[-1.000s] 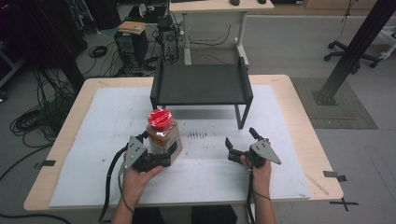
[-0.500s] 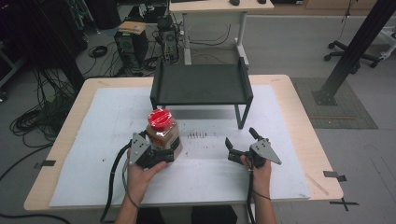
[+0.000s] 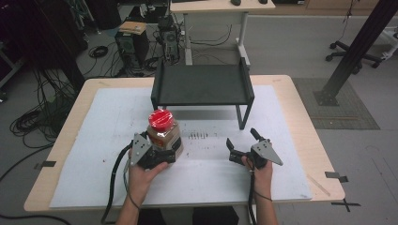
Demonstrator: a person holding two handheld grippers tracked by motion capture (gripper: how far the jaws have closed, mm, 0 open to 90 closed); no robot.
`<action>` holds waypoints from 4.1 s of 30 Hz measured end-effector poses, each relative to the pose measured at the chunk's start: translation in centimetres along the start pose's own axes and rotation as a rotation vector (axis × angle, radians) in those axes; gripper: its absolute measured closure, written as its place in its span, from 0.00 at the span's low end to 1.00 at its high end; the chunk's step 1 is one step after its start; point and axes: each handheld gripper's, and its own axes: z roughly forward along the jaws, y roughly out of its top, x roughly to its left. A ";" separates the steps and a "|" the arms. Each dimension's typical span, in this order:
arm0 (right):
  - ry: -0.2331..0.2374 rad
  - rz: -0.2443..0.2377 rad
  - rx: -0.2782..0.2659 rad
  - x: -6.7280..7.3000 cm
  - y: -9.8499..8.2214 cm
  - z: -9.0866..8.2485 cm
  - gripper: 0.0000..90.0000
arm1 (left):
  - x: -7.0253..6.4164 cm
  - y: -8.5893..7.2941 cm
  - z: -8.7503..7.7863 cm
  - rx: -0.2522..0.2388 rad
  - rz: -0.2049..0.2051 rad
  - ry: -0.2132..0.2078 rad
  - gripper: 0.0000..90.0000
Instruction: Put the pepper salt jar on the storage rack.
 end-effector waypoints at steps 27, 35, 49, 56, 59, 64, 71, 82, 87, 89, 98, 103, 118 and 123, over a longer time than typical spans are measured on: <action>-0.004 0.000 -0.005 0.0 0.0 -0.1 0.00 | -0.2 -0.3 -0.1 0.017 0.003 0.015 0.00; 0.000 0.000 -0.003 0.0 0.0 -0.1 0.00 | 0.0 -0.1 -0.2 0.007 -0.007 0.027 0.00; 0.002 -0.003 0.001 0.0 0.0 0.0 0.00 | -0.2 -0.1 -0.2 0.019 -0.006 0.028 0.00; 0.003 -0.005 0.002 0.0 0.0 0.0 0.00 | -0.4 -0.3 -0.2 0.019 -0.010 0.030 0.00; 0.003 -0.005 0.004 0.0 0.0 0.0 0.00 | -0.2 -0.2 -0.2 0.013 -0.012 0.033 0.00; 0.003 -0.006 0.004 0.0 0.0 0.0 0.00 | -0.2 -0.3 -0.2 0.022 -0.007 0.030 0.00; 0.003 -0.006 0.005 0.0 0.0 0.0 0.00 | -0.2 -0.3 -0.2 0.024 -0.007 0.027 0.00; 0.004 -0.006 0.006 0.0 0.0 0.0 0.00 | -0.1 -0.2 -0.4 0.024 -0.009 0.031 0.00; 0.005 -0.006 0.006 0.0 0.0 0.0 0.00 | -0.1 -0.2 -0.4 0.024 -0.010 0.033 0.00; 0.006 -0.006 0.006 0.0 0.0 0.0 0.00 | -0.1 -0.2 -0.4 0.023 -0.010 0.030 0.00; 0.006 -0.005 0.006 0.0 0.0 0.0 0.00 | 0.0 -0.2 -0.3 0.030 -0.021 0.033 0.00; 0.007 -0.005 0.006 0.0 0.0 0.0 0.00 | 0.0 -0.2 -0.2 0.029 -0.035 0.028 0.00; 0.008 -0.004 0.005 0.0 0.0 0.0 0.00 | 0.1 -0.1 -0.2 0.023 -0.040 0.022 0.14; 0.008 -0.005 0.006 0.0 0.0 0.0 0.00 | 0.0 -0.2 -0.2 0.022 -0.040 0.011 0.20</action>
